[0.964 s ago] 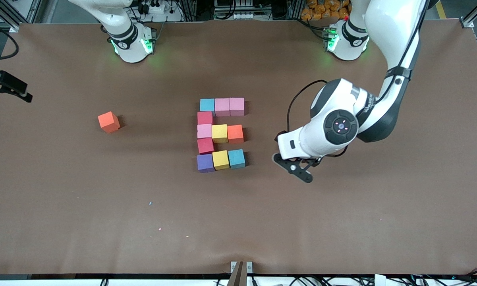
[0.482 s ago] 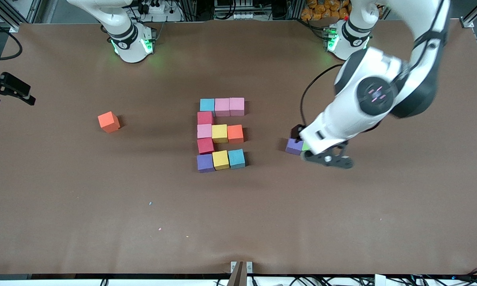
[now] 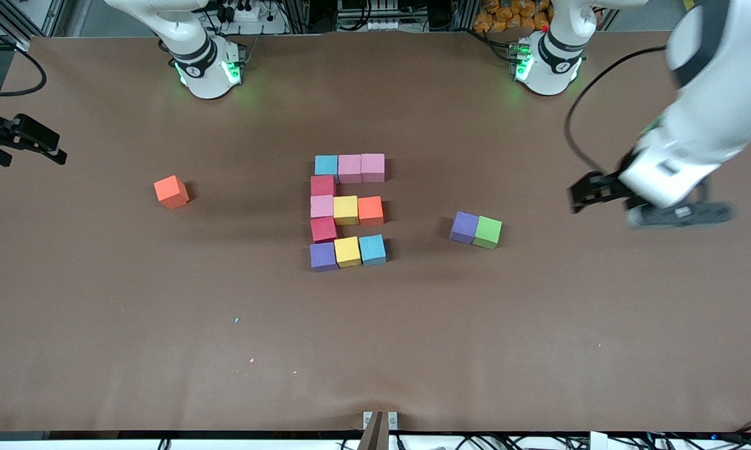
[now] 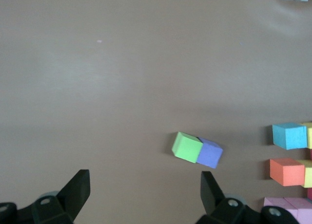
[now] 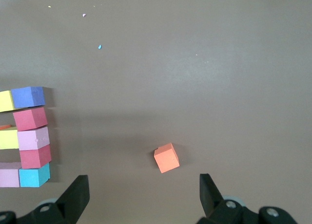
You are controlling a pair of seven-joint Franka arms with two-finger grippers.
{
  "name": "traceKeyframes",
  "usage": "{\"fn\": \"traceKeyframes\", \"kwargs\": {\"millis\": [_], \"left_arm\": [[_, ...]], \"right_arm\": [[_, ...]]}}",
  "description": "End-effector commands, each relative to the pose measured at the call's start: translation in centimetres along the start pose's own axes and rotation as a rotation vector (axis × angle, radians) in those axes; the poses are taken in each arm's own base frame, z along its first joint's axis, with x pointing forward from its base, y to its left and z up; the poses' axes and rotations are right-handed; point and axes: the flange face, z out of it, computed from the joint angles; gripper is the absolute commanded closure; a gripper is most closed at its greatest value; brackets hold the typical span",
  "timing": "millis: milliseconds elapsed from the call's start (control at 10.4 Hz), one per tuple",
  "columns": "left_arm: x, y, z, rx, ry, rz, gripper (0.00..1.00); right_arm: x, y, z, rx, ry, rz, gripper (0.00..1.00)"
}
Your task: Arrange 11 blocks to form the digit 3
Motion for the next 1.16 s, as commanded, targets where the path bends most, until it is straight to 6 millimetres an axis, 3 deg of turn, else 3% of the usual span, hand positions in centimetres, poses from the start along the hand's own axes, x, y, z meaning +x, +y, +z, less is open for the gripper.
{"fn": "traceKeyframes", "kwargs": {"millis": [0, 96, 193, 578, 868, 1061], "left_arm": [[-3.1, -5.8, -3.4, -0.033, 0.015, -0.074, 0.00], [-3.7, -8.7, -4.6, -0.062, -0.002, -0.132, 0.00], [-4.5, -9.0, -5.0, -0.059, -0.026, -0.138, 0.00], [-5.7, -8.3, -4.7, -0.049, -0.073, -0.126, 0.00], [-6.0, -7.4, -4.7, -0.041, -0.116, -0.099, 0.00], [-5.1, -8.9, -4.4, -0.025, -0.142, -0.064, 0.00]], "right_arm": [[-1.0, 0.5, -0.7, 0.008, 0.021, 0.017, 0.00], [-0.3, 0.5, -0.6, 0.007, 0.053, 0.017, 0.00], [0.5, 0.1, -0.3, 0.006, 0.068, 0.016, 0.00], [3.4, -0.2, -0.2, 0.001, 0.080, 0.008, 0.00], [3.3, -0.2, 0.1, 0.003, 0.071, 0.008, 0.00], [2.6, 0.2, 0.8, 0.003, 0.007, 0.008, 0.00]]}}
